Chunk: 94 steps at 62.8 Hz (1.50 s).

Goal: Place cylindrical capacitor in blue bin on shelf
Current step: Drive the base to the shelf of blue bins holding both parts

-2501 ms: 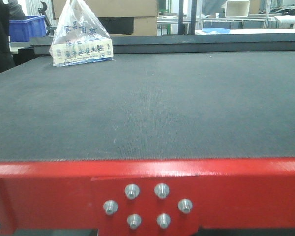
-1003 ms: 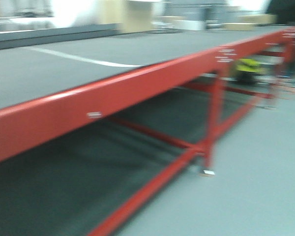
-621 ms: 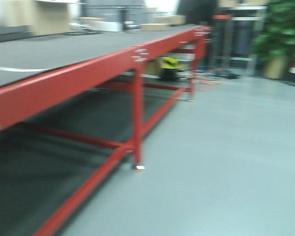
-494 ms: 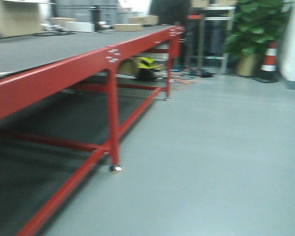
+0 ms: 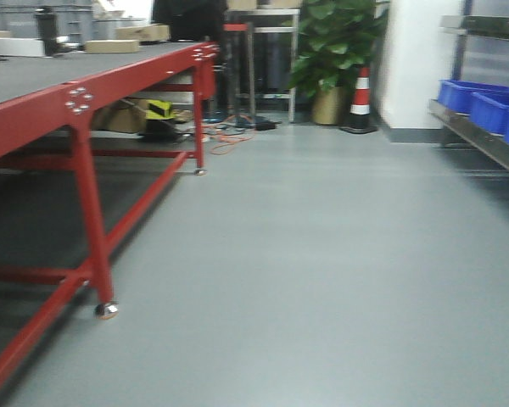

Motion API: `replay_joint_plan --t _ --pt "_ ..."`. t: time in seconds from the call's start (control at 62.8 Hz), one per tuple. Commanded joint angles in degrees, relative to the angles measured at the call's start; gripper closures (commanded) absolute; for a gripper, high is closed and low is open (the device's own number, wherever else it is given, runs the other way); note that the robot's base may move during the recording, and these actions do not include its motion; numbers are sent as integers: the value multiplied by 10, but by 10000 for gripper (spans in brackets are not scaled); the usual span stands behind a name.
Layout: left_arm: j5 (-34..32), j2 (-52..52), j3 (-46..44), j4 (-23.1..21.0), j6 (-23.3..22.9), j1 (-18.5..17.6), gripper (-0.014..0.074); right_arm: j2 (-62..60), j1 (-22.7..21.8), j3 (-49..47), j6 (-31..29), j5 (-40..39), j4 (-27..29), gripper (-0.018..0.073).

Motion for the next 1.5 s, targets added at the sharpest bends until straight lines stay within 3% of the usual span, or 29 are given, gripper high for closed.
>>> replay_joint_plan --t 0.0,1.481 --pt "-10 -3 -1 -4 0 -1 708 -3 0 0 -1 -16 -4 727" --pt "-10 -3 -1 -4 0 -1 708 -3 0 0 -1 -19 -4 727"
